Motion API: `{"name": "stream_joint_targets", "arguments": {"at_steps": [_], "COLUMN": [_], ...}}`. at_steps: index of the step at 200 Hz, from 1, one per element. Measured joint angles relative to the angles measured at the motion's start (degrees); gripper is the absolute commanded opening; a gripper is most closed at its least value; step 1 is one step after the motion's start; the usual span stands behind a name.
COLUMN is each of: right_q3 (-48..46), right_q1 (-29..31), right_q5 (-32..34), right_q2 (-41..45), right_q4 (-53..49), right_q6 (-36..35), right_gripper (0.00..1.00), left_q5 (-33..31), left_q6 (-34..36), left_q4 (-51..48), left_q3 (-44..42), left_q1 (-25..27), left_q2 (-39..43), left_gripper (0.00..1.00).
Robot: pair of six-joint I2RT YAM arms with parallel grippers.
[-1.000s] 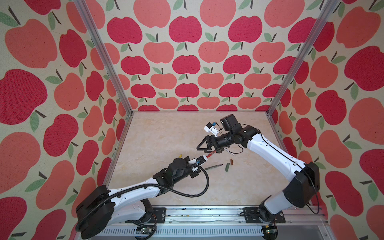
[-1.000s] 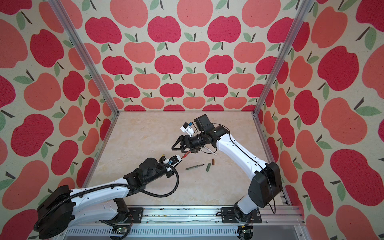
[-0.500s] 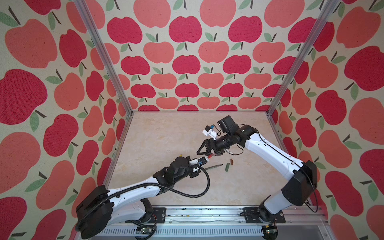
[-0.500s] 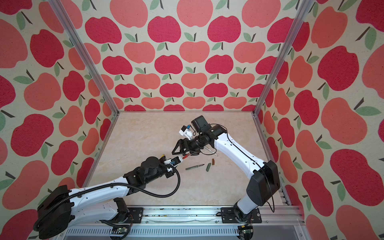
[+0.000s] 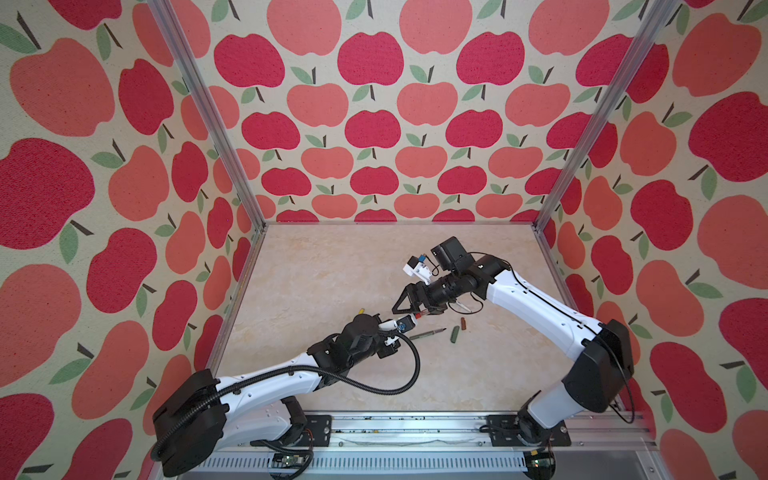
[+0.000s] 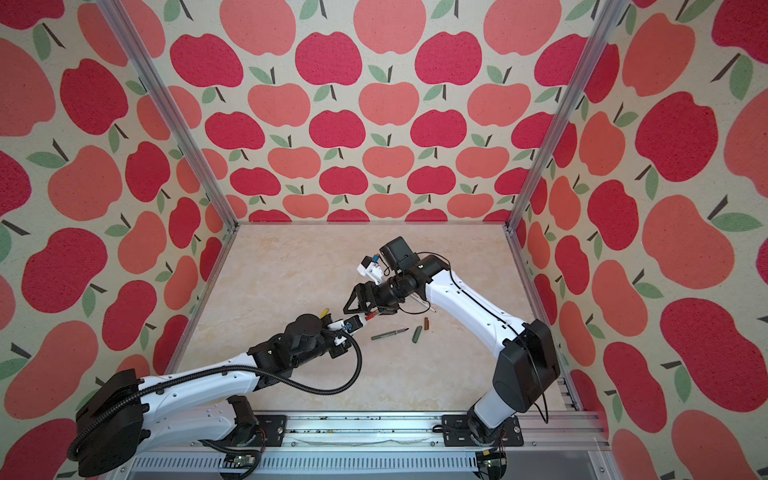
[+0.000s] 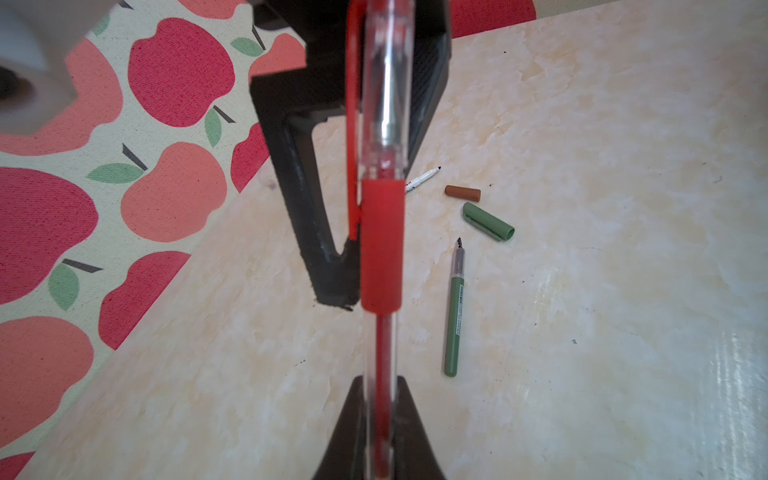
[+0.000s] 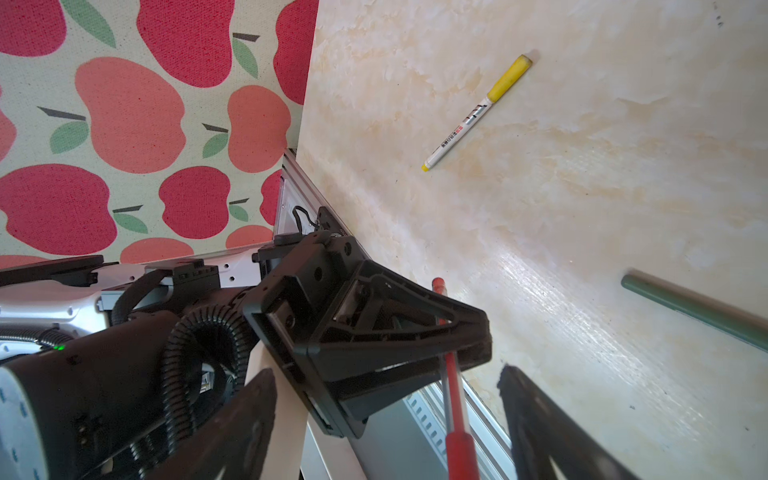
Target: Insert the pens into the pen caps
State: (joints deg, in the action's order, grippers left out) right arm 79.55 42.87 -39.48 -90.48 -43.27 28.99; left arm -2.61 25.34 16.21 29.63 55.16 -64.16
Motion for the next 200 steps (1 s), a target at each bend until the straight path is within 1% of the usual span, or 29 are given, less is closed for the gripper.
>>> {"name": "stream_joint_targets", "arguments": {"at_steps": [144, 200], "right_q3": [-3.54, -3.08], "right_q1": [1.4, 1.14], "right_q5": [-0.02, 0.02], "right_q2": [-0.92, -0.39], "right_q4": [5.05, 5.2], "right_q6": [3.72, 3.87], "right_gripper": [0.86, 0.89], "left_q5": [-1.09, -0.94], "left_q6": [0.35, -0.31], "left_q4": [-1.09, -1.62], "left_q3": [-0.02, -0.28], "left_q1": [0.0, 0.0], "left_q2": [-2.91, -1.49], "left_gripper": [0.0, 0.0]}}
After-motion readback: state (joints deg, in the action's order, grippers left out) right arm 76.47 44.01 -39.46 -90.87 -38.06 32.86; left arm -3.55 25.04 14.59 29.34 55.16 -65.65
